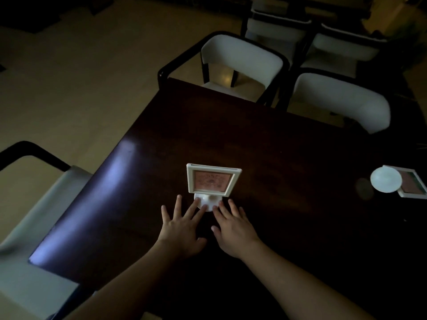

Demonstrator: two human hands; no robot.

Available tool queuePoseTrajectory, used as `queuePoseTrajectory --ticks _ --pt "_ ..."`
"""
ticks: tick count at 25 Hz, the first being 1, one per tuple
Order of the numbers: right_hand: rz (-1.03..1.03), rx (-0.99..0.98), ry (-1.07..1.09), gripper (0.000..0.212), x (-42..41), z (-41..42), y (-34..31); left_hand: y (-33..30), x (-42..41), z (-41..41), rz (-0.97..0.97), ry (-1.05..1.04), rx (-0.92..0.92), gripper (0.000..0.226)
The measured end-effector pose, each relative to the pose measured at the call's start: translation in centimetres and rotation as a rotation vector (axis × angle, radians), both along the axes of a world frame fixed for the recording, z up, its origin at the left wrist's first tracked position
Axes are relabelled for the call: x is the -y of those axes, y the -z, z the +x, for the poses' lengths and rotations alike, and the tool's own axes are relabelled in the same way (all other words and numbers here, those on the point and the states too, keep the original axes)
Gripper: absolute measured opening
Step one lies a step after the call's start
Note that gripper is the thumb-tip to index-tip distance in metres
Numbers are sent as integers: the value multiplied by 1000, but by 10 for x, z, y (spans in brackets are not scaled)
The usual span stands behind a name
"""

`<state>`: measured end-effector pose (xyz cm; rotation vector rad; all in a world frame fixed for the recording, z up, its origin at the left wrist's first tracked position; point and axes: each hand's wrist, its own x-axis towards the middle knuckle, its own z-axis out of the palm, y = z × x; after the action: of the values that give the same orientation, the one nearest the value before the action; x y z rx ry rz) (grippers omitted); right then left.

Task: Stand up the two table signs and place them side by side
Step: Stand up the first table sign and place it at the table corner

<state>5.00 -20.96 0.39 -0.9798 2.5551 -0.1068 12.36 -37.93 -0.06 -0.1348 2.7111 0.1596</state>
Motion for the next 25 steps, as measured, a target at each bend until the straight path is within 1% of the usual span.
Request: queuePoseTrajectory --ticks 10,25 --pt "10 -1 -45 65 100 -24 -2 5 97 -17 16 -59 -32 96" --pt "-2 1 -90 65 195 -70 -2 6 186 -55 -31 -128 -78 95"
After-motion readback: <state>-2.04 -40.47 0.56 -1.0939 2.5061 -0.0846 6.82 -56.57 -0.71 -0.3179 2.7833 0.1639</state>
